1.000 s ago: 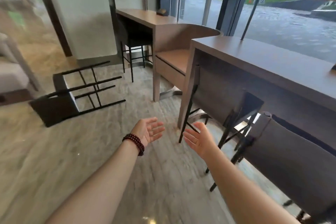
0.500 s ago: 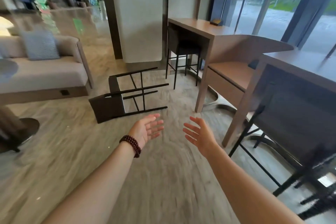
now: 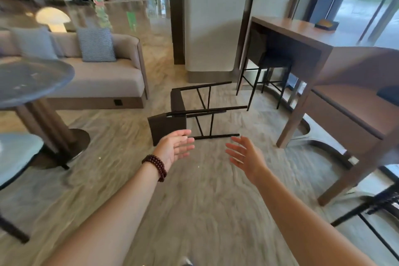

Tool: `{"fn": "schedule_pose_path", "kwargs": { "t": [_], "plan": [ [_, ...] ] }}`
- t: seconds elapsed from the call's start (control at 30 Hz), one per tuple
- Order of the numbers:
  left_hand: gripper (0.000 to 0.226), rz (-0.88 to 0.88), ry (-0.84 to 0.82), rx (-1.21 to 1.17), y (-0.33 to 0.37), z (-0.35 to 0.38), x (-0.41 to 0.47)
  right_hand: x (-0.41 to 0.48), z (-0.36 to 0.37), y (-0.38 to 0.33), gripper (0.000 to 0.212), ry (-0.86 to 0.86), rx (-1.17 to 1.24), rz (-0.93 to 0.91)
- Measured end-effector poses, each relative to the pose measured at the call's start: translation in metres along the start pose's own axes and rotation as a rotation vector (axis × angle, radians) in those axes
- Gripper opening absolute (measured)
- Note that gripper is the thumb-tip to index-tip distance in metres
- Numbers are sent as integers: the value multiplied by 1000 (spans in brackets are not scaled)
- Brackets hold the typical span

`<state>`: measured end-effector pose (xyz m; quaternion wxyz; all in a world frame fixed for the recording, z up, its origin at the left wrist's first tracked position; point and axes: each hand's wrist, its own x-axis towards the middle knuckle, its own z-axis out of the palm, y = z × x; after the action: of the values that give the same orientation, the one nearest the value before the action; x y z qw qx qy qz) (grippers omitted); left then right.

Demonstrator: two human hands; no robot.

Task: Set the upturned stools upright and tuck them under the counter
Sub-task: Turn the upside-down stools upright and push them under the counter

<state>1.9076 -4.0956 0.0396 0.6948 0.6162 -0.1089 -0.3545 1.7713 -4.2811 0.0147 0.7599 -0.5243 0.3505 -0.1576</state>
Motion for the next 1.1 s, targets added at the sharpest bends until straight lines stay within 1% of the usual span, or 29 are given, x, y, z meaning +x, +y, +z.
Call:
{"fn": "schedule_pose_path", "kwargs": {
  "t": [0.3,0.53,0.7,0.93,1.1],
  "plan": [
    [22,-33,96,-11,49,-92,159,171,117,-20,30,-35,3,88],
    [24,-87,176,-47,73,-159,264,274,192,-29,23,-32,-53,144],
    [26,-141,185,-31,86,-213,343,353,251,-23,25,-8,-57,198],
    [28,-200,179,-3,107,-297,477,470,338,-20,26,61,-57,222],
    [23,-258,200,15,108,-344,556,542,385,-8,26,77,-156,235]
  ]
}}
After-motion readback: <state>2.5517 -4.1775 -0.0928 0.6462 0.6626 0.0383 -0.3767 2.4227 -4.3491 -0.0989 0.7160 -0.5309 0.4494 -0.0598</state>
